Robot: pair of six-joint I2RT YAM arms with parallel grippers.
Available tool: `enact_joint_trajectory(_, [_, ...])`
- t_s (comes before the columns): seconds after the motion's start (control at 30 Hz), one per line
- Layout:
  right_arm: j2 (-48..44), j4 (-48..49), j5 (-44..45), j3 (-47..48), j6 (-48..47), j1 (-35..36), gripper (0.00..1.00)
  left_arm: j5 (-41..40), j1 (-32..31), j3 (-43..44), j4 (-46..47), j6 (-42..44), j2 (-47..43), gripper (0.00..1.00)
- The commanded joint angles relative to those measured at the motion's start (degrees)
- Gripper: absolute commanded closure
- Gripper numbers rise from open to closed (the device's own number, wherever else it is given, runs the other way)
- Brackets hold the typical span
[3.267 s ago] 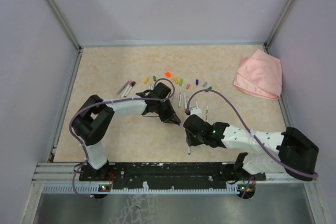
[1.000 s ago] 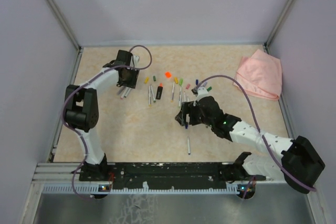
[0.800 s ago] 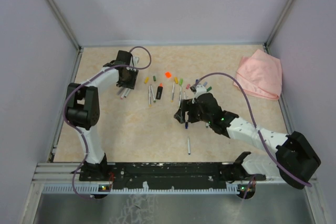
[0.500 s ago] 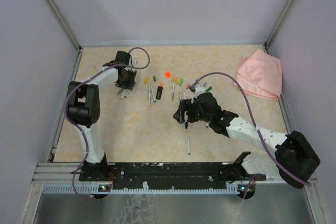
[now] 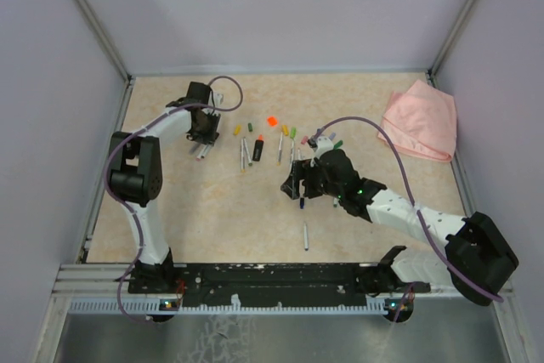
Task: Open the pen caps
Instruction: Pick up the pen from the center of the board.
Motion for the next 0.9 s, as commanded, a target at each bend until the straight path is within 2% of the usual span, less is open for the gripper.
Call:
enact_joint_trajectory(0.0, [-1.0, 2.9, -0.2, 1.6, -0.2, -0.4, 0.25, 0.6, 0.2, -0.2, -1.3, -0.1, 0.7, 0.68])
enact_joint_trajectory(0.13, [-1.0, 3.0, -0.3, 1.4, -0.2, -0.4, 0.25, 0.2, 0.1, -0.8, -1.4, -0.3, 0.1, 0.73])
enact_joint_trajectory(0.77, [-1.5, 3.6, -1.2, 0.8, -0.1, -0.4, 0.25, 0.0, -0.8, -3.7, -1.0, 0.6, -0.4, 0.73])
enact_joint_trajectory(0.87, [-1.8, 3.7, -1.3, 0.7, -0.2, -0.4, 0.25, -0.1, -0.9, -3.7, -1.0, 0.5, -0.7, 0.85])
